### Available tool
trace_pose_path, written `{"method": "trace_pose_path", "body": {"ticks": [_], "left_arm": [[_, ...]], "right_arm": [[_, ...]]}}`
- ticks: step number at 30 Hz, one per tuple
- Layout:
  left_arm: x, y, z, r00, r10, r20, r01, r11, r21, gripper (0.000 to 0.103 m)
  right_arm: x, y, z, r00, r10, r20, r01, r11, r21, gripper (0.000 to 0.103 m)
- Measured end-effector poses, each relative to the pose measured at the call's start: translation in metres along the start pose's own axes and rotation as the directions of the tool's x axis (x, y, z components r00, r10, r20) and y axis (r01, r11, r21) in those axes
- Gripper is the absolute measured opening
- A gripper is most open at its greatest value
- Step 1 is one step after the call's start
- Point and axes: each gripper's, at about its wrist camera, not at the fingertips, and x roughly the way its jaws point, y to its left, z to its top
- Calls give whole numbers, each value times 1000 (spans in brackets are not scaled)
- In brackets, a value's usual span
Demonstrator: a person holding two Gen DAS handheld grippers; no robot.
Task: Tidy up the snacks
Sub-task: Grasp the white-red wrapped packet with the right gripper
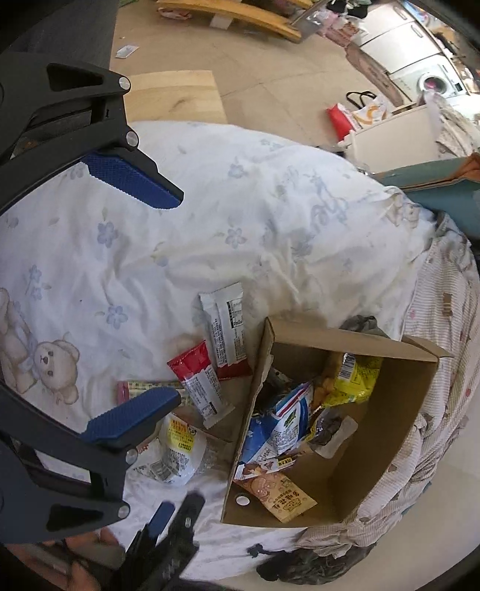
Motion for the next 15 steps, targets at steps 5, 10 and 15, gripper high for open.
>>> {"method": "trace_pose_path", "body": {"ticks": [5, 10, 15], "left_arm": [[4, -4, 0, 999, -42, -34, 41, 999, -17, 96], [5, -8, -1, 998, -55, -44, 55, 998, -6, 96], [10, -5, 1, 994, -80, -68, 77, 996, -48, 96]], "right_arm": [[34, -5, 4, 996, 5, -89, 1, 998, 65, 88], [58, -14, 4, 987, 39, -158, -17, 991, 136, 88], [59, -7, 3, 987, 22, -159, -13, 998, 54, 59]]}}
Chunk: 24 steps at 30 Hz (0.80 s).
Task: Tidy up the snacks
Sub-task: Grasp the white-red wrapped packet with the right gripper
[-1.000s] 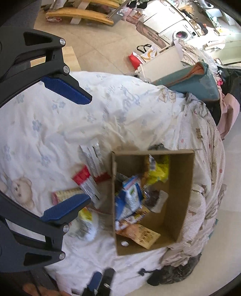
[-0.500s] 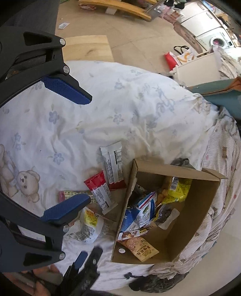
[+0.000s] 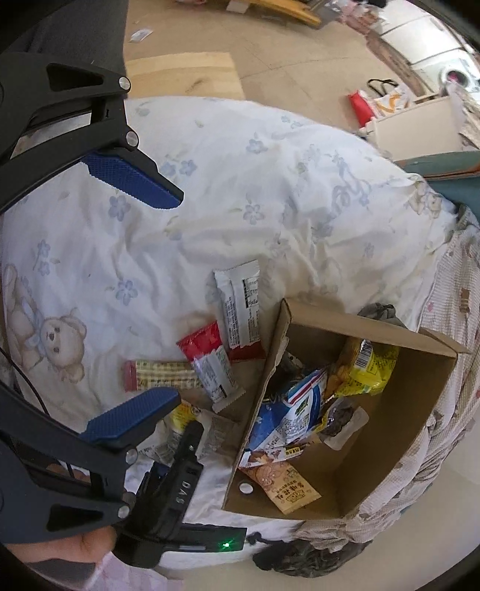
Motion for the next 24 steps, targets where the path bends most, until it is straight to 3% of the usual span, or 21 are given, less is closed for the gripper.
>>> {"method": "trace_pose_path", "body": {"ticks": [7, 13, 24], "left_arm": [[-2, -1, -1, 1000, -12, 2, 12, 1000, -3, 96], [-2, -7, -6, 1000, -5, -2, 5, 999, 35, 96], [36, -48, -27, 994, 47, -94, -31, 986, 163, 96]], "right_arm": [[-25, -8, -15, 1000, 0, 19, 0, 1000, 2, 44], [-61, -2, -34, 995, -48, 87, 52, 998, -45, 44], [-99, -34, -46, 985, 10, 171, -17, 999, 39, 44]]}}
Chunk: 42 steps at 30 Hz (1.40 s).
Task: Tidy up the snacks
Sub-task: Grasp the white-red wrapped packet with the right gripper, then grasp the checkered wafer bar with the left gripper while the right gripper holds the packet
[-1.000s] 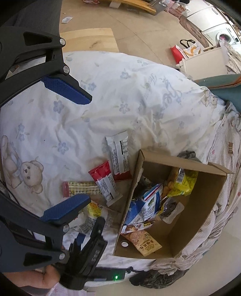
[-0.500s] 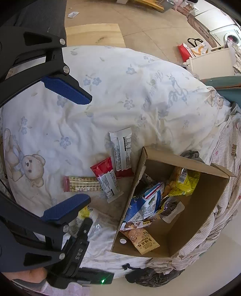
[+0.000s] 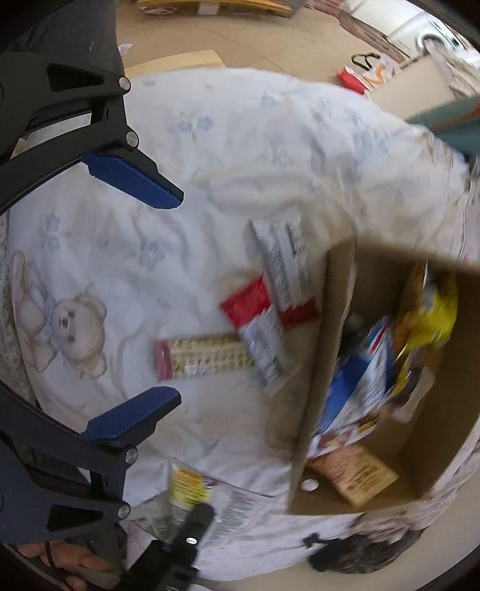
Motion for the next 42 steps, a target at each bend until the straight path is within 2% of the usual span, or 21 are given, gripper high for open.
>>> {"method": "trace_pose_path", "body": {"ticks": [8, 10, 15, 17, 18, 20, 21, 22, 23, 26, 29, 42], "left_arm": [[48, -53, 4, 994, 61, -88, -56, 996, 65, 96], [64, -66, 6, 989, 106, -106, -95, 991, 98, 96], [88, -83, 9, 978, 158, -138, -142, 983, 118, 95], [93, -86, 11, 977, 159, -143, -143, 983, 116, 83], [93, -87, 12, 977, 161, -139, -145, 982, 121, 80], [91, -90, 12, 980, 152, -125, -135, 982, 131, 59], [89, -92, 12, 981, 148, -121, -131, 981, 142, 52], [87, -92, 15, 983, 141, -121, -123, 981, 148, 38], [86, -92, 15, 983, 137, -122, -118, 981, 152, 31], [81, -89, 16, 983, 122, -134, -100, 982, 157, 23], [73, -80, 11, 984, 108, -141, -86, 985, 152, 21], [21, -53, -16, 994, 68, -91, -54, 987, 154, 21]], "right_arm": [[-9, -20, 6, 999, 24, 45, -27, 997, 78, 44], [-11, -24, 8, 998, 29, 50, -34, 995, 94, 44], [-13, -35, 14, 998, 38, 54, -45, 991, 126, 44], [-13, -36, 15, 998, 43, 56, -50, 990, 131, 44], [-13, -37, 16, 997, 48, 55, -55, 990, 133, 44], [-13, -35, 17, 997, 53, 56, -61, 989, 132, 44], [-13, -34, 17, 997, 59, 55, -65, 990, 129, 44], [-13, -33, 18, 997, 61, 54, -67, 990, 125, 44], [-12, -30, 18, 997, 63, 54, -69, 991, 118, 44], [-11, -26, 19, 996, 67, 54, -73, 992, 105, 44], [-11, -23, 18, 996, 69, 55, -74, 993, 95, 44], [-14, -12, 10, 994, 88, 61, -92, 993, 68, 44]]}}
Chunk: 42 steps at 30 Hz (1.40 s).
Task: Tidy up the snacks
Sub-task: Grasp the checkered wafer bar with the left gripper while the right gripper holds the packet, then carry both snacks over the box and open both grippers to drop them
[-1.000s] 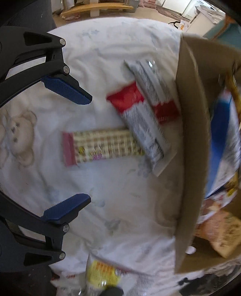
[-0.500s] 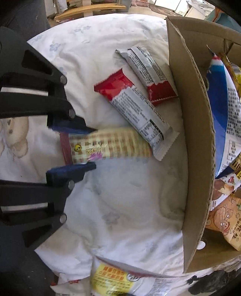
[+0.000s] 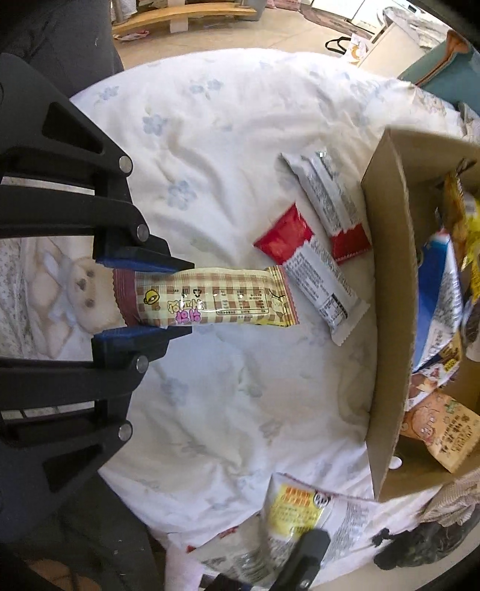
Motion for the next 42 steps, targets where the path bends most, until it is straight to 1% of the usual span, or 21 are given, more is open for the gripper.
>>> {"method": "trace_pose_path", "body": {"ticks": [3, 6, 10, 15, 18, 24, 28, 32, 38, 42], "left_arm": [[-20, 9, -8, 998, 4, 65, -4, 1000, 4, 21], [-42, 18, -15, 991, -16, 133, 17, 1000, -1, 21], [-75, 29, -20, 974, -52, 222, 57, 998, -15, 21], [-104, 43, -12, 951, -51, 304, 66, 997, -40, 21], [-110, 45, 0, 940, -43, 339, 64, 997, -52, 21], [-119, 57, 20, 929, -23, 369, 52, 996, -69, 21], [-120, 62, 34, 927, 2, 374, 29, 997, -76, 21], [-119, 63, 51, 927, 3, 375, 25, 997, -68, 21], [-117, 63, 85, 919, 6, 394, 13, 999, -46, 21], [-116, 62, 107, 915, 11, 404, 2, 1000, -31, 21]], "right_arm": [[-2, 2, -3, 1000, 7, 4, -7, 1000, -9, 44], [-5, 4, -7, 1000, 19, 7, -19, 1000, -13, 44], [-11, 5, -10, 999, 38, 19, -37, 999, -17, 44], [-16, 10, -12, 997, 70, 29, -69, 997, -30, 44], [-21, 15, -12, 995, 85, 52, -82, 995, -56, 44], [-27, 31, -9, 990, 112, 87, -102, 988, -113, 44], [-27, 40, -5, 989, 112, 101, -97, 985, -145, 44], [-24, 51, 4, 987, 116, 107, -97, 981, -170, 44], [-16, 65, 22, 986, 128, 103, -109, 978, -177, 44], [-10, 76, 42, 986, 122, 111, -99, 976, -195, 44]]}}
